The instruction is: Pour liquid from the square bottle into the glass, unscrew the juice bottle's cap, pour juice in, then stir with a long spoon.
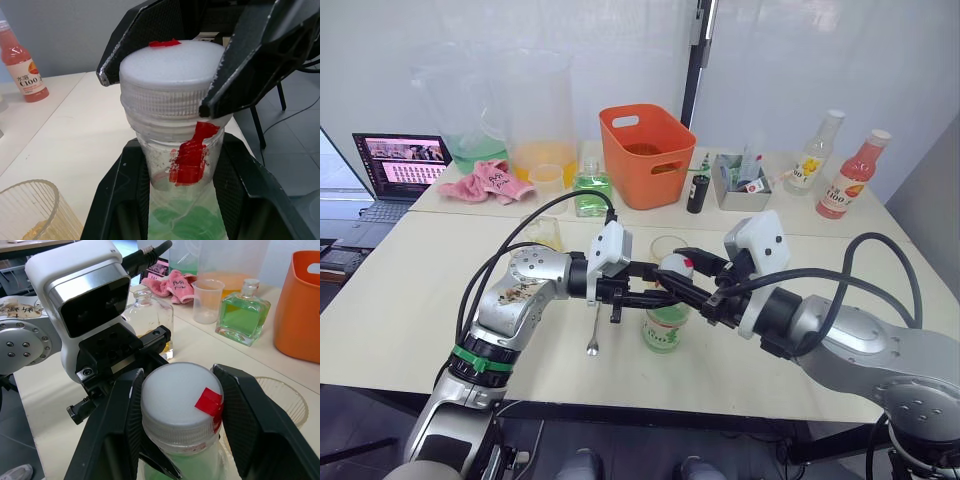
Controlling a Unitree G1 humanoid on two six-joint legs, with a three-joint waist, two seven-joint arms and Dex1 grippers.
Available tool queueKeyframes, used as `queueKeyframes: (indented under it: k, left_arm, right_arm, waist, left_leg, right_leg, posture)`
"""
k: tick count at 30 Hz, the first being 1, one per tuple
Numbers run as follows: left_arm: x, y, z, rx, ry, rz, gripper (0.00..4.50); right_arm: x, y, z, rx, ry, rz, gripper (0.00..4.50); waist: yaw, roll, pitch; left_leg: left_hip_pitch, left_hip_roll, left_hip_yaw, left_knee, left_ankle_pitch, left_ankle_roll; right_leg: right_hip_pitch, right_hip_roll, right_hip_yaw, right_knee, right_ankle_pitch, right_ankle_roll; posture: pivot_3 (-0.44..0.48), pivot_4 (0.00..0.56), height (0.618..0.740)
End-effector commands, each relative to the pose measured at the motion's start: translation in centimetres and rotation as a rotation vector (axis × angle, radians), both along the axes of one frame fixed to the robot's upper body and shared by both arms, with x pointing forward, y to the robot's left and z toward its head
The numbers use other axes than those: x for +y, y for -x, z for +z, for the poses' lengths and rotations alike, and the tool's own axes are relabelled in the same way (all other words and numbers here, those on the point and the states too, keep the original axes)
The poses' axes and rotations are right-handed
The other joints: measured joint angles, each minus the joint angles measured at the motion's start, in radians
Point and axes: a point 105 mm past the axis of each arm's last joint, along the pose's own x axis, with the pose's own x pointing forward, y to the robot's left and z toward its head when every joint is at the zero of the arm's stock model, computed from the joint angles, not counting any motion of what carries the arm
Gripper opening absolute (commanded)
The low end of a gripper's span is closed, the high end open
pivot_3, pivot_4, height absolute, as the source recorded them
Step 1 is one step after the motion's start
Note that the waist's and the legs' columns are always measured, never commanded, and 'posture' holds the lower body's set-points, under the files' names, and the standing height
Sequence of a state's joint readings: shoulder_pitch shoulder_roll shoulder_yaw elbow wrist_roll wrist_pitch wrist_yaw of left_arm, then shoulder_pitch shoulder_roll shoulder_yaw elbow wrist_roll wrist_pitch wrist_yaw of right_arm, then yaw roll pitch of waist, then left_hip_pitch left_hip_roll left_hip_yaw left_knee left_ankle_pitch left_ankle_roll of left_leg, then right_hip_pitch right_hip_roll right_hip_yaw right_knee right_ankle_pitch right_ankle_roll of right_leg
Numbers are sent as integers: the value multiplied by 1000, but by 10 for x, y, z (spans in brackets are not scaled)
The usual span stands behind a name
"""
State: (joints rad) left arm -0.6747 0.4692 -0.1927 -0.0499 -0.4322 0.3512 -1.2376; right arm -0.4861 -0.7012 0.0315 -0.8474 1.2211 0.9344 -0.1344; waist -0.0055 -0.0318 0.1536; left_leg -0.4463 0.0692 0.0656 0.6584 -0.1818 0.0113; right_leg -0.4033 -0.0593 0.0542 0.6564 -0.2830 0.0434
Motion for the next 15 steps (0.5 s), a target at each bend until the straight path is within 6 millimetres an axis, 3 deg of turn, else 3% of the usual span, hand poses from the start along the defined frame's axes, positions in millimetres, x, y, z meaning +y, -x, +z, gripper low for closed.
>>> queueKeyframes:
  k: [1,7,12,15]
  left_arm:
    - [2,-1,1,-25,-31,3,1310]
    - [6,0,-1,-24,-49,-29,1310]
    - [6,4,-1,-26,-64,-69,1310]
    - [5,10,1,-30,-61,-94,1310]
  right_arm:
    - [6,7,14,-54,-25,124,1689]
    - [11,9,20,-24,8,533,1689]
    - [12,-9,15,23,82,798,1689]
    - [18,-21,11,116,140,1048,1689]
  waist:
    - [-1,0,0]
    - [-10,0,0]
    - [-13,0,0]
    - [-16,1,0]
  left_leg:
    - [0,0,0,0,0,0]
    - [0,0,0,0,0,0]
    - [1,1,0,-1,0,0]
    - [1,1,1,-1,-1,2]
  right_leg:
    - [0,0,0,0,0,0]
    - [0,1,0,0,0,0]
    - [-1,3,2,1,0,-1]
    - [-2,4,3,1,-1,-1]
  posture:
    - [0,150,739]
    - [0,150,739]
    - [0,150,739]
    - [0,150,739]
